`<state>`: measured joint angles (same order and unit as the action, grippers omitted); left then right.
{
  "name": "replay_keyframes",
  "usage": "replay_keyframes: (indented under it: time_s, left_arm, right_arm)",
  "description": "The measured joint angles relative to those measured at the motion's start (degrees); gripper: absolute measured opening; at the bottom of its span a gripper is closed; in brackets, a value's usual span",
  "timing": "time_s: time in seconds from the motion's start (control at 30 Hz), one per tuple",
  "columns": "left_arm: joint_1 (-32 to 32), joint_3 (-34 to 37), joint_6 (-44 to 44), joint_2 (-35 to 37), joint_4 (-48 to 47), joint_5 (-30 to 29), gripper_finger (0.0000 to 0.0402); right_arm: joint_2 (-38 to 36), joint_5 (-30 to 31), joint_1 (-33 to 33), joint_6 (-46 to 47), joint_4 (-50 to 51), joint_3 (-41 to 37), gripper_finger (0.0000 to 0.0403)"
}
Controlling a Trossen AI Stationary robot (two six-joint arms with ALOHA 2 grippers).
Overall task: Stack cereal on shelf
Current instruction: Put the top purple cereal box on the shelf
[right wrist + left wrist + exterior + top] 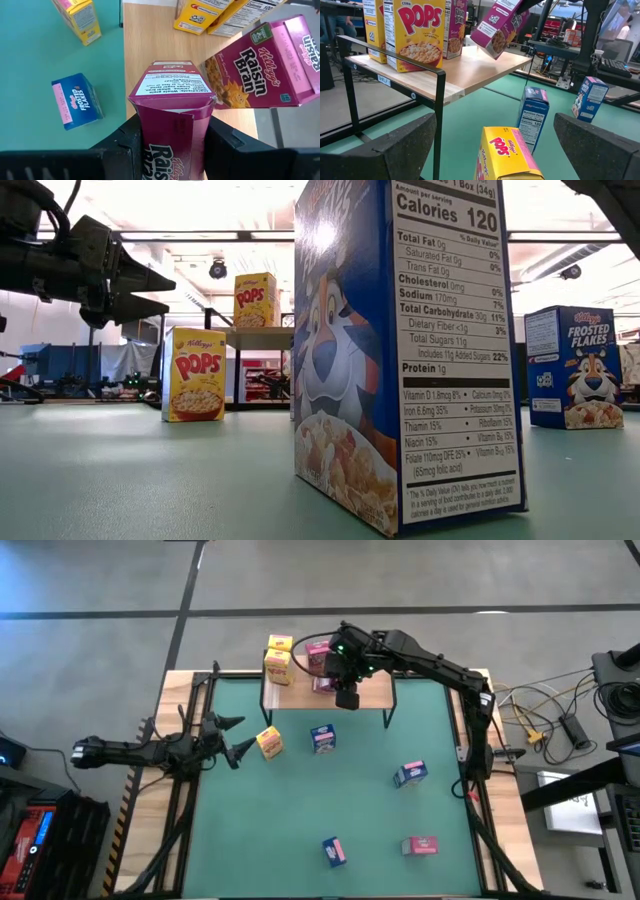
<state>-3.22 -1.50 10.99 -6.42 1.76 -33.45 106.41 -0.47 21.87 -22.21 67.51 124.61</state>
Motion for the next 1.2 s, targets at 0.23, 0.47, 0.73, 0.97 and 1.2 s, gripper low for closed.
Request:
replay_keyframes:
  time_s: [0.23,0.47,0.73,0.97,1.2]
  left_arm:
    - [0.00,0.00,0.01,0.00,-0.01,0.00,0.0387]
    - [0.00,0.00,-0.01,0.02,0.00,0.00,0.0387]
    - [0.00,0.00,0.01,0.02,0.00,0.00,0.0387]
    - [0.00,0.00,0.01,0.00,-0.01,0.00,0.0387]
    - [0.00,0.00,0.01,0.01,0.00,-0.01,0.0387]
  right_arm:
    - [0.00,0.00,0.02,-3.08,-0.57,-0.96,0.0134]
    - [0.00,0.31,0.02,-3.36,-1.00,-2.00,0.0134]
    - [0.00,0.46,0.02,-3.93,-1.05,-2.02,0.0134]
    - [0.00,0.61,0.02,-3.42,-2.58,-2.42,0.0134]
    - [0.00,0.63,0.02,-3.42,-3.07,-2.79,0.0156]
